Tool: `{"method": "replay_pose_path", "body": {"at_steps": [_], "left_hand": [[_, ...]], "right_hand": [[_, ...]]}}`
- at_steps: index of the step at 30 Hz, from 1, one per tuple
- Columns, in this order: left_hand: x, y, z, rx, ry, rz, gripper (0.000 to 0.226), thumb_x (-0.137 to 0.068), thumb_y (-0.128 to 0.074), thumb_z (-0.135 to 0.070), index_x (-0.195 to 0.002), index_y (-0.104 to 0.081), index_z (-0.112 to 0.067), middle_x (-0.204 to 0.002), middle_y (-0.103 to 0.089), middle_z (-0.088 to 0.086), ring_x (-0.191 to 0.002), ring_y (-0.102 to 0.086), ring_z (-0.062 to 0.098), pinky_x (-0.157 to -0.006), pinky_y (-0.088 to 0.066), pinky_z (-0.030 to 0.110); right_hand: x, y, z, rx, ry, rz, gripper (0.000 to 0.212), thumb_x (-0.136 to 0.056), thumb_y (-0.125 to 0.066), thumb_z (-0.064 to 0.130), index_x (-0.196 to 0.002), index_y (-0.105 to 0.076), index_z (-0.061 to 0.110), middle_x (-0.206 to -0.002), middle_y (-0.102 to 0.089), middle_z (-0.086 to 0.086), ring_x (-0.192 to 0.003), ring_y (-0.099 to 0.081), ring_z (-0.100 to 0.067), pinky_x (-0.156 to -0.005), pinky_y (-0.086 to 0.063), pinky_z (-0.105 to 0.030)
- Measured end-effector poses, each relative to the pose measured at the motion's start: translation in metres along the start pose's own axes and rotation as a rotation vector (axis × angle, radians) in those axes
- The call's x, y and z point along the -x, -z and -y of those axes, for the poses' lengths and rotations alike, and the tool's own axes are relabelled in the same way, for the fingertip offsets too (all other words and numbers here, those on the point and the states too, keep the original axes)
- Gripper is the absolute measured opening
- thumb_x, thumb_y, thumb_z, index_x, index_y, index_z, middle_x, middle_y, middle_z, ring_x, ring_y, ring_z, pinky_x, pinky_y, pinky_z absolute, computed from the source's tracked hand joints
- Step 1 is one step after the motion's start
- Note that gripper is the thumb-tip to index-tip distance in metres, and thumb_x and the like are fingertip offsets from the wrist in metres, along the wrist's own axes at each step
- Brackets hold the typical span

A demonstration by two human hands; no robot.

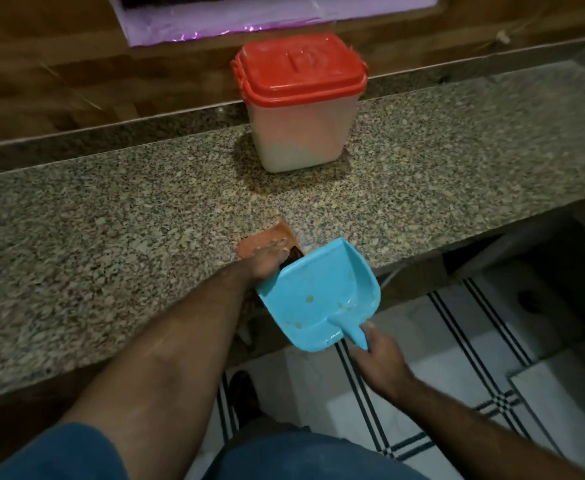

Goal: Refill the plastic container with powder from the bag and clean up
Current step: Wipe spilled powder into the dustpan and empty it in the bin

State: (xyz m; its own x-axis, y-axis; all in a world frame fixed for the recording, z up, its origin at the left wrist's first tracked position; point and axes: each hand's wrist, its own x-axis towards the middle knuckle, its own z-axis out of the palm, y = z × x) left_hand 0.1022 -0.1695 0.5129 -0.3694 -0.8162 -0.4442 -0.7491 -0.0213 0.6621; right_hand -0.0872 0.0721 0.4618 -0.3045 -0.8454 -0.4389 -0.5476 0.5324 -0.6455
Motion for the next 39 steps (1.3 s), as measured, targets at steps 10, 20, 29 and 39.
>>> {"method": "replay_pose_path", "body": {"at_steps": [10, 20, 29, 39], "left_hand": [[0.047, -0.011, 0.051, 0.462, 0.21, -0.258, 0.015, -0.106, -0.053, -0.02, -0.113, -0.064, -0.012, -0.113, -0.068, 0.016, -0.068, -0.063, 0.011, -0.057, -0.051, 0.017], [0.121, 0.059, 0.147, 0.224, 0.365, -0.768, 0.047, -0.118, -0.029, -0.04, -0.133, -0.066, -0.015, -0.128, -0.066, 0.019, -0.081, -0.059, 0.023, -0.045, -0.039, 0.022], [0.053, -0.053, 0.144, -0.319, 0.277, -0.425, 0.06, -0.113, -0.021, -0.046, -0.17, -0.023, -0.029, -0.176, -0.026, 0.009, -0.157, -0.029, 0.044, -0.124, -0.03, 0.067], [0.008, -0.092, -0.009, 0.451, 0.028, -0.296, 0.043, -0.114, -0.036, -0.048, -0.117, -0.075, -0.028, -0.097, -0.076, 0.005, -0.082, -0.072, 0.025, -0.078, -0.066, 0.049]], "right_hand": [[0.05, -0.016, -0.073, 0.074, -0.064, 0.142, 0.019, -0.089, -0.061, 0.01, -0.082, -0.055, 0.027, -0.082, -0.063, 0.008, -0.074, -0.06, -0.004, -0.057, -0.039, -0.014], [0.015, -0.033, -0.051, 0.023, -0.115, 0.085, 0.011, -0.093, -0.06, 0.013, -0.102, -0.065, 0.013, -0.093, -0.067, -0.003, -0.081, -0.064, -0.018, -0.056, -0.041, -0.021], [-0.003, -0.034, -0.052, 0.04, -0.199, 0.026, 0.007, -0.091, -0.062, 0.017, -0.096, -0.065, 0.013, -0.092, -0.07, -0.005, -0.082, -0.067, -0.021, -0.063, -0.047, -0.026], [-0.017, -0.027, -0.052, 0.071, -0.26, -0.039, 0.009, -0.09, -0.063, 0.016, -0.097, -0.065, 0.01, -0.092, -0.07, -0.007, -0.087, -0.067, -0.028, -0.074, -0.049, -0.032]]}}
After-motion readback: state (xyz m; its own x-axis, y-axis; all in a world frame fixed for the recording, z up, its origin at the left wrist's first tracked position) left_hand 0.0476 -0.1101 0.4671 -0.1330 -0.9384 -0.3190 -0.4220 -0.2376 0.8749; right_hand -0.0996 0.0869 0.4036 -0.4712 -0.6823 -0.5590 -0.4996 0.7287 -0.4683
